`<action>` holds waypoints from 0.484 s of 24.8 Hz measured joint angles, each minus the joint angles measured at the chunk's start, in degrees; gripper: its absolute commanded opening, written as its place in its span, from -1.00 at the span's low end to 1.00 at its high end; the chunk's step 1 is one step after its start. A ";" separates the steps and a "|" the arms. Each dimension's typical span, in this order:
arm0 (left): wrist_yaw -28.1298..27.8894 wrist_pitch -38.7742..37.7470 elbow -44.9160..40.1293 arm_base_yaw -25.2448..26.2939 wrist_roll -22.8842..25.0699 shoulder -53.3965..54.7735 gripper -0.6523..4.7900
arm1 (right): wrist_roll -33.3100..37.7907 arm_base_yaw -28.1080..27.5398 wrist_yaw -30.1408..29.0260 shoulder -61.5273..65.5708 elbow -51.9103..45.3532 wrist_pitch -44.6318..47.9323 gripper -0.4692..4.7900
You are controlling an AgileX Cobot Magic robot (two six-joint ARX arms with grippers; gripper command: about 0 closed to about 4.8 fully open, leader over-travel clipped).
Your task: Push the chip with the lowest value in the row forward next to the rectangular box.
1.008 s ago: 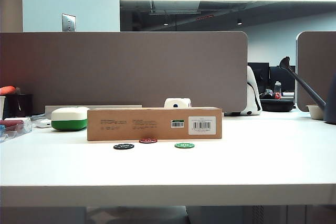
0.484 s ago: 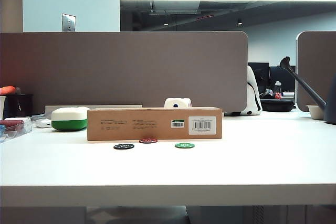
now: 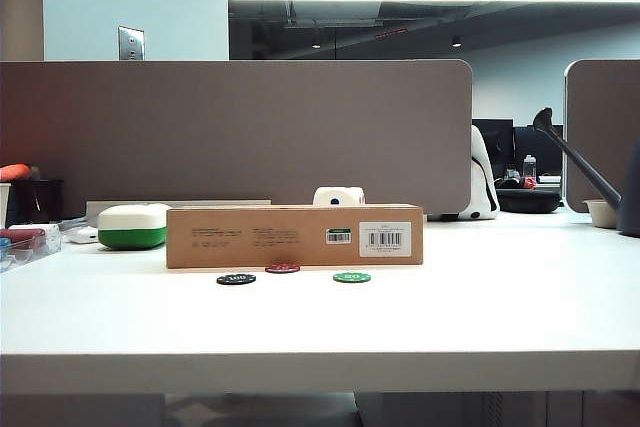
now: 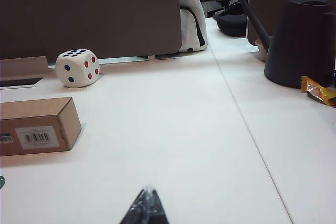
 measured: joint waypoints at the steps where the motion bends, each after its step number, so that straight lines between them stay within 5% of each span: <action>1: 0.00 0.00 0.00 0.00 0.00 0.00 -0.78 | -0.02 0.11 0.00 0.00 0.00 0.00 -0.84; 12: 0.00 0.00 -0.02 0.00 0.00 0.00 -0.78 | -1.33 1.97 0.37 0.00 0.00 -0.02 -0.84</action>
